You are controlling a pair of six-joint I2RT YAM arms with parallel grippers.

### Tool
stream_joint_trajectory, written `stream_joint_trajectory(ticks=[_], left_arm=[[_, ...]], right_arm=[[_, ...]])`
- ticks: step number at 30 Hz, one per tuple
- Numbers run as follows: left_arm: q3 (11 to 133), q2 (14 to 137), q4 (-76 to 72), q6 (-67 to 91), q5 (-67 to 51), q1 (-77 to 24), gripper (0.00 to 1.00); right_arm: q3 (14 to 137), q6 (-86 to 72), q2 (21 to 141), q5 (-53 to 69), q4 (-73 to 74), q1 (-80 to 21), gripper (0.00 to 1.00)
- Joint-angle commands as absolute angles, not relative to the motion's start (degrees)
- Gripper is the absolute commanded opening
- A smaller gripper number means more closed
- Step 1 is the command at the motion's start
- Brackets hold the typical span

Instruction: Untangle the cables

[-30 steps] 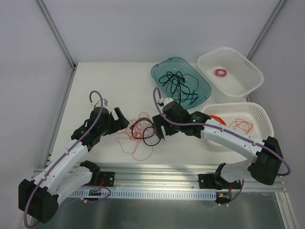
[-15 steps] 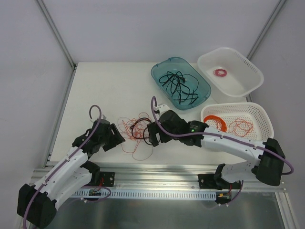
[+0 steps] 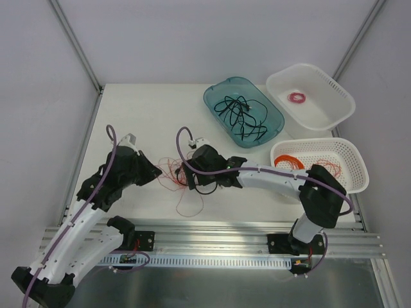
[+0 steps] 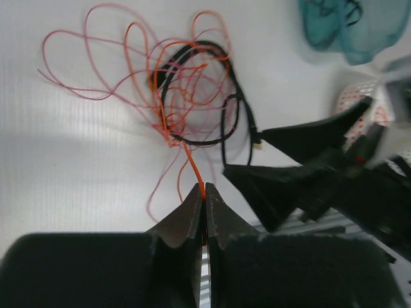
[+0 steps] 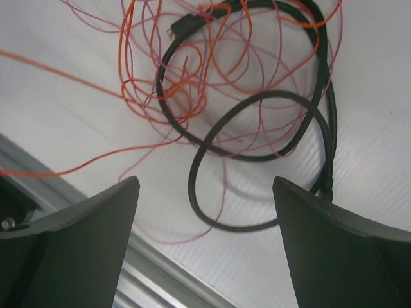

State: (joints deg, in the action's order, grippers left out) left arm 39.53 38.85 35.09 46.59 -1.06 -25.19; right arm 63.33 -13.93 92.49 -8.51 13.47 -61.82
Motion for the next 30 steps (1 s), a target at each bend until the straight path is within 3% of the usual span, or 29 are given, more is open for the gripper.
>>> stream_joint_trajectory(ticks=[1,8,12,18,30], left_arm=[[49.0,38.3,39.6,42.3,-1.3,-25.7,0.0],[67.7,42.0,45.3,36.7,-1.6,-25.7,0.0],[75.9,44.7,46.4,34.5,-2.3,-25.7,0.0],[90.1,49.1,47.3,30.7,-0.3,-25.7,0.0],[115.7,58.7,47.3,19.5,21.5,-25.7,0.0]], right_arm=[[67.2,-15.1,96.8,-12.3,10.5,-59.7,0.88],[68.8,-18.5,103.5,-15.6,10.8,-57.7,0.77],[68.6,-20.6,105.8,-16.3,11.8,-57.0,0.63],[63.9,-25.0,106.6,-17.0,12.3,-54.2,0.54],[55.9,-31.6,103.4,-15.8,13.5,-45.6,0.51]])
